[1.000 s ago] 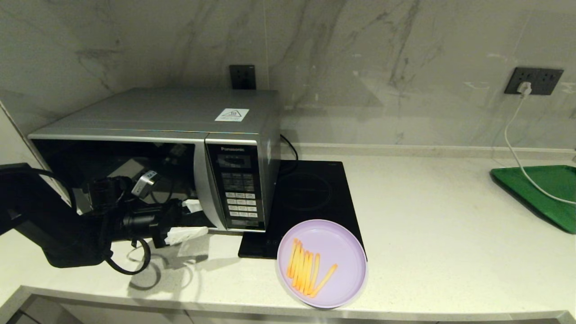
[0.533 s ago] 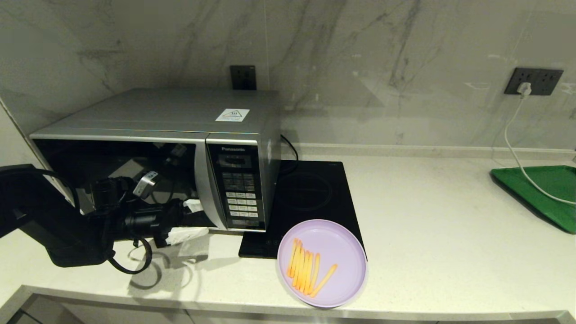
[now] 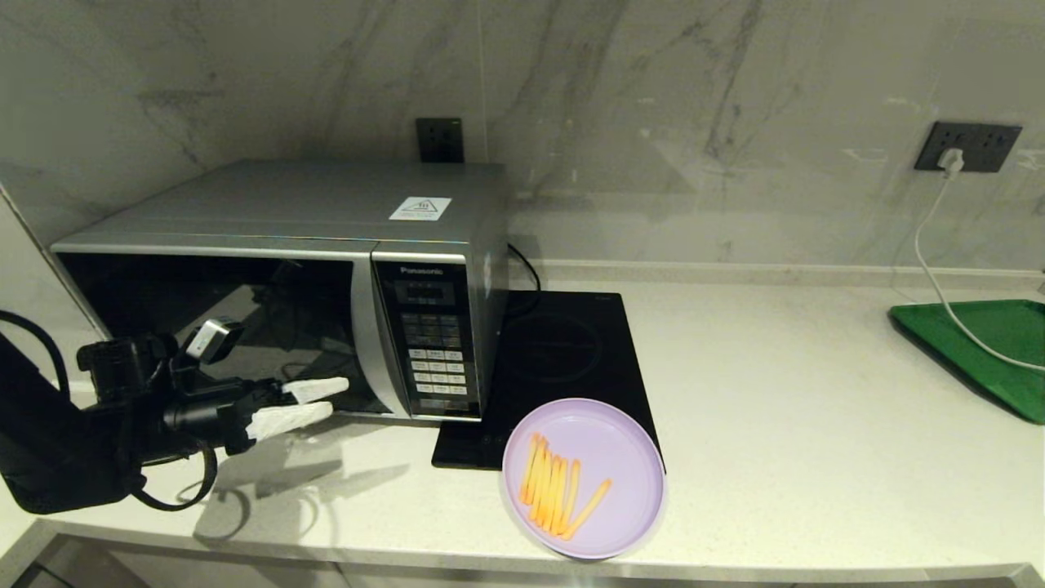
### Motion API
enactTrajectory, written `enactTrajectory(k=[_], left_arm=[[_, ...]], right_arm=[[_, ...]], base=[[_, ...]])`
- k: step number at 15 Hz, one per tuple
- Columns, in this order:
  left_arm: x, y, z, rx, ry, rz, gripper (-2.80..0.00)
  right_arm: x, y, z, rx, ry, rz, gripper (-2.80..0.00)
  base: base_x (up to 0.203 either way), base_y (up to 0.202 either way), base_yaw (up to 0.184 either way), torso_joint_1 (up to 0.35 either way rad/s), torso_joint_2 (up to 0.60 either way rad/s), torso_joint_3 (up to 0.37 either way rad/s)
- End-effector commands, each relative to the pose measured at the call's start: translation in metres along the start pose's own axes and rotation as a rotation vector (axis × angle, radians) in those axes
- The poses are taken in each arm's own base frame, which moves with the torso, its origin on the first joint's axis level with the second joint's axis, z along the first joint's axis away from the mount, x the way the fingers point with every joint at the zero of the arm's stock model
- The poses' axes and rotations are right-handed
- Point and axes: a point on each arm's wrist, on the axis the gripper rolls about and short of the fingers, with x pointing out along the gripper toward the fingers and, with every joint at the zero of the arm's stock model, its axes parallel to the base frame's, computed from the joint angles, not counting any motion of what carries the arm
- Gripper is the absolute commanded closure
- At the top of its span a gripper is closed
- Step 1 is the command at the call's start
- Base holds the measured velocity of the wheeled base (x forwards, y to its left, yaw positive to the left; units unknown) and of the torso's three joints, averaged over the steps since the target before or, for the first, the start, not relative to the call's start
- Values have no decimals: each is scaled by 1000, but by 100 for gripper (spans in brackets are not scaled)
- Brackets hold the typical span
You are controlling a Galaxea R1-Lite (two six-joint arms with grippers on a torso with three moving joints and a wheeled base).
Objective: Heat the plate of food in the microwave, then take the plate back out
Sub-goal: Open the microwave oven
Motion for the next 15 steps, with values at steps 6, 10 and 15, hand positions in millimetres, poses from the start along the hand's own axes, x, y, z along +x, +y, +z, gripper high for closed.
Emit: enactTrajectory(k=[6,10,15], left_arm=[[3,9,26,147,-4,-16,-280],[32,1,32,191,23,-95,-280],[57,-4,28,185,48,-163,-280]], right_arm=[[0,0,0,0,1,0,0],[0,0,0,0,1,-2,0],[0,0,0,0,1,-2,0]], base=[[0,0,0,0,0,0],[0,0,0,0,0,0],[0,0,0,0,0,0]])
